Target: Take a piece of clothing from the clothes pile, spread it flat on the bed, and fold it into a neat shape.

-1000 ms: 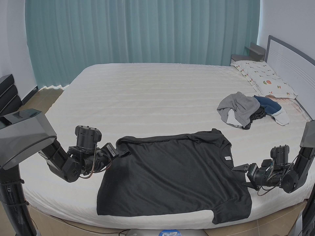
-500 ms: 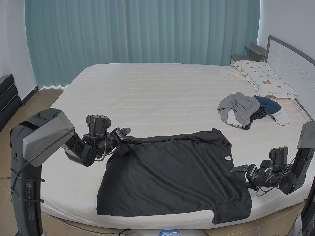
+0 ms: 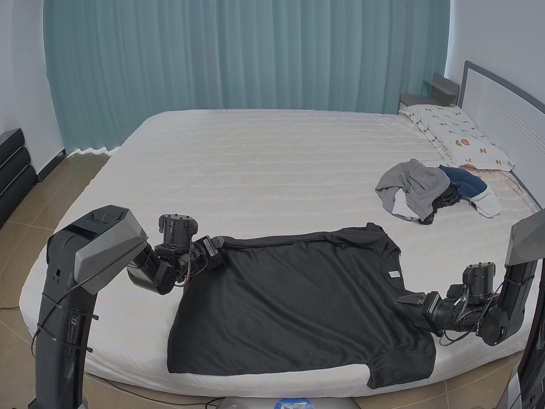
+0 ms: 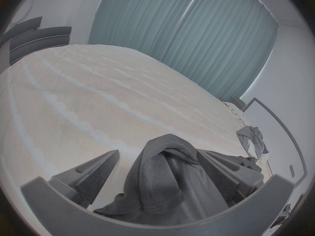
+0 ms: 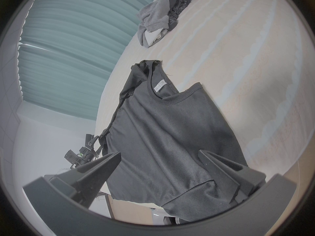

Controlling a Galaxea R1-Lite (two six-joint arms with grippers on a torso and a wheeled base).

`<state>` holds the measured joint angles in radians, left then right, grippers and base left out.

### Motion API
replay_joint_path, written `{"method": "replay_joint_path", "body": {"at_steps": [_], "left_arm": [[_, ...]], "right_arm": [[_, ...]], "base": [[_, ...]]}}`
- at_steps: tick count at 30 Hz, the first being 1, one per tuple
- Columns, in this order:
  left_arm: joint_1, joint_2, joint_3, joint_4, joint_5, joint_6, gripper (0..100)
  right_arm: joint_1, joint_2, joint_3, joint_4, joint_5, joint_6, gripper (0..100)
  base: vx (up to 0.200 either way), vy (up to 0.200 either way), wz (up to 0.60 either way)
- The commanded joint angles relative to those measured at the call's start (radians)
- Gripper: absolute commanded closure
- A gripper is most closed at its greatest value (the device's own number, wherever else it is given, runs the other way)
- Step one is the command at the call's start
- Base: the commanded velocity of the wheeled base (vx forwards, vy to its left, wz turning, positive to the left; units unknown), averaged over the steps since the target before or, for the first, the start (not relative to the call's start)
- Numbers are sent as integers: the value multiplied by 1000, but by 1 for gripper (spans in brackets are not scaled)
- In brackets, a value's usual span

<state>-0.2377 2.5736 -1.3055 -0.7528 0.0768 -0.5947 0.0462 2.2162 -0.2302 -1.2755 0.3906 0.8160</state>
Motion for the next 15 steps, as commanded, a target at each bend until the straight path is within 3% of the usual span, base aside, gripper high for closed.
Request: {"method": "replay_joint_path", "body": {"at_steps": [1, 2, 15], "left_arm": [[-3, 3, 5, 0, 1, -1, 0], [-3, 3, 5, -2, 1, -1, 100], [20, 48, -135, -3, 35, -7, 100]], "right_arm": [[0, 8, 2, -1, 1, 0, 0], [0, 8, 2, -1, 1, 0, 0], [0, 8, 0, -2, 1, 2, 0]], "base": [[0, 0, 0], [0, 0, 0], [0, 0, 0]]}}
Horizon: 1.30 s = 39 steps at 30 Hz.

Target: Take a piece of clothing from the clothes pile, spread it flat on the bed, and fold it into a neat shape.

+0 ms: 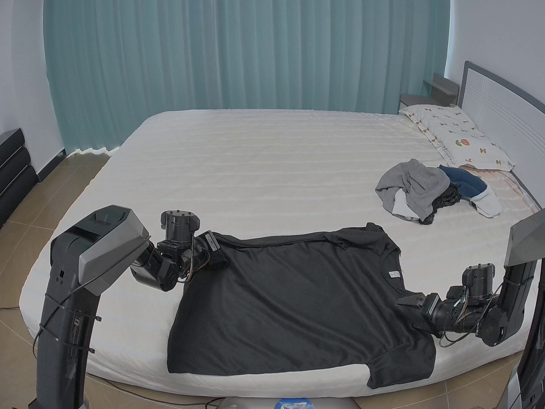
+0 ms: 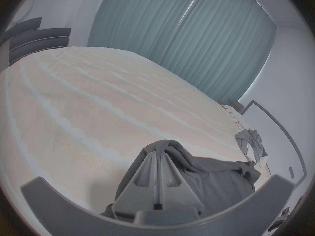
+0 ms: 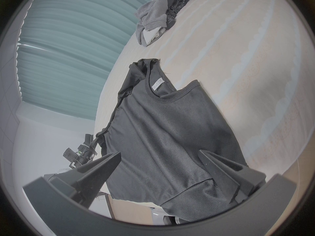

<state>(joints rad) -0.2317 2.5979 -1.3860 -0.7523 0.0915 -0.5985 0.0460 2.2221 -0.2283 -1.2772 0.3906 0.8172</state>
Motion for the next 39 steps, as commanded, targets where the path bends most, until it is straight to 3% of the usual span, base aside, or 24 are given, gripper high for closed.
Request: {"method": "replay_joint_path", "body": {"at_steps": [1, 6, 19, 20, 26, 33, 36, 39], "left_arm": [[17, 36, -71, -5, 31, -3, 100], [34, 114, -160, -85, 82, 3, 100], [58, 186, -278, -137, 70, -4, 100], [58, 186, -280, -137, 70, -6, 0], [61, 176, -271, -140, 70, -14, 0], [98, 107, -212, -125, 56, -93, 0], [115, 57, -143, -85, -27, -99, 0], [141, -22, -39, 16, -190, -99, 0]], "right_arm": [[0, 2, -2, -1, 1, 0, 0], [2, 2, -2, -1, 1, 0, 0], [2, 2, 0, -1, 1, 0, 0], [2, 2, 1, -1, 1, 0, 0], [2, 2, 3, -1, 1, 0, 0], [2, 1, 6, -1, 2, 0, 0], [5, 2, 6, -1, 2, 0, 0], [6, 2, 7, -1, 2, 0, 0]], "base": [[0, 0, 0], [0, 0, 0], [0, 0, 0], [0, 0, 0], [0, 0, 0], [0, 0, 0], [0, 0, 0], [0, 0, 0]]}}
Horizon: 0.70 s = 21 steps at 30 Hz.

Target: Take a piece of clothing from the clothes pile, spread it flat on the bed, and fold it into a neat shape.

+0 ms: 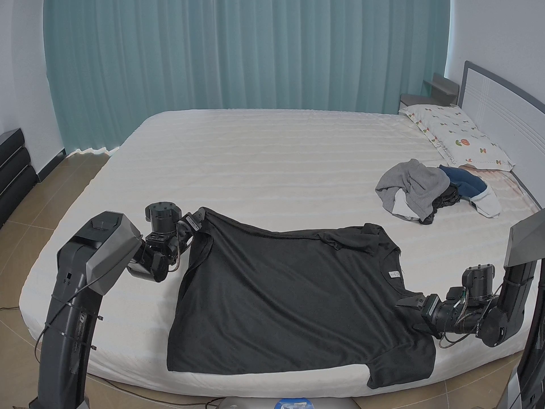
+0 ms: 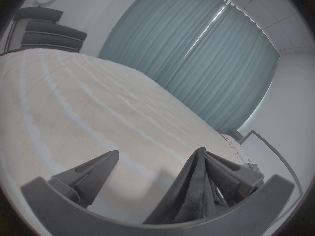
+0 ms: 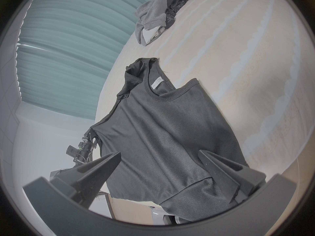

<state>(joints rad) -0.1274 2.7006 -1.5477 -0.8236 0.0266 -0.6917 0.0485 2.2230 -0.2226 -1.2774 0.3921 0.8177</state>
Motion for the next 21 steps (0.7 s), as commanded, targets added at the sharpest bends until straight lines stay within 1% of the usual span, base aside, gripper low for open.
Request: {"method": "replay_joint_path", "body": {"at_steps": [1, 2, 3, 8, 13, 19, 20, 21], "left_arm": [[48, -143, 136, 110, -163, -8, 0], [48, -143, 136, 110, -163, -8, 0], [57, -159, 133, 146, -195, -9, 0], [69, -145, 103, 159, -194, -37, 0], [72, -142, 103, 175, -195, -37, 0], [58, -139, 104, 172, -203, -38, 0], [35, -125, 100, 172, -201, -38, 0], [35, -125, 100, 172, -201, -38, 0]], "right_arm": [[4, 1, 2, 0, 1, 0, 0], [4, 1, 2, 0, 1, 0, 0], [4, 0, 2, 0, 1, 0, 0], [4, 1, 3, 0, 1, 0, 0], [4, 0, 3, 0, 1, 0, 0], [4, 1, 2, 0, 1, 1, 0], [4, 0, 2, 0, 1, 1, 0], [4, 0, 2, 0, 1, 1, 0]], "base": [[0, 0, 0], [0, 0, 0], [0, 0, 0], [0, 0, 0], [0, 0, 0], [0, 0, 0], [0, 0, 0], [0, 0, 0]]}}
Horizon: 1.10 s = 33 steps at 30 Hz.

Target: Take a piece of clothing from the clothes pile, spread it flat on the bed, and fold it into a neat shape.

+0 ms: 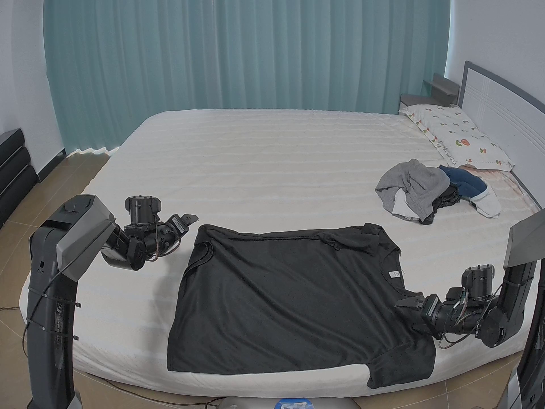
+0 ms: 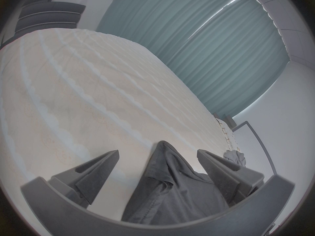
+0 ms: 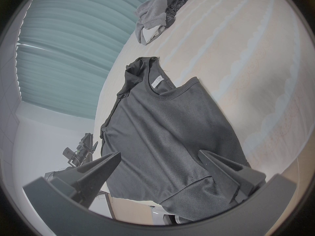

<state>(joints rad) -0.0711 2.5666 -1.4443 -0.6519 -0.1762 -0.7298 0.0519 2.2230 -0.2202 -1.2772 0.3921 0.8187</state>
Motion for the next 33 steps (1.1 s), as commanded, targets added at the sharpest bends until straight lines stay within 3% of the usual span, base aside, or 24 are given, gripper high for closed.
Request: {"method": "replay_joint_path", "body": {"at_steps": [1, 13, 19, 20, 33], "left_arm": [[-33, 18, -11, 2, 3, 0, 0], [-76, 67, -27, 2, 14, 1, 0], [-75, 86, -62, 3, 55, 1, 0], [-73, 89, -70, 2, 61, 1, 100], [-58, 118, -148, -6, 156, -36, 100]], "right_arm": [[0, 0, -1, -1, 1, 0, 0], [0, 1, -2, -1, 1, 0, 0], [0, 1, -1, -1, 1, 0, 0], [0, 1, -1, -2, 1, 0, 0], [0, 1, -1, -1, 1, 0, 0]], "base": [[0, 0, 0], [0, 0, 0], [0, 0, 0], [0, 0, 0], [0, 0, 0]]}}
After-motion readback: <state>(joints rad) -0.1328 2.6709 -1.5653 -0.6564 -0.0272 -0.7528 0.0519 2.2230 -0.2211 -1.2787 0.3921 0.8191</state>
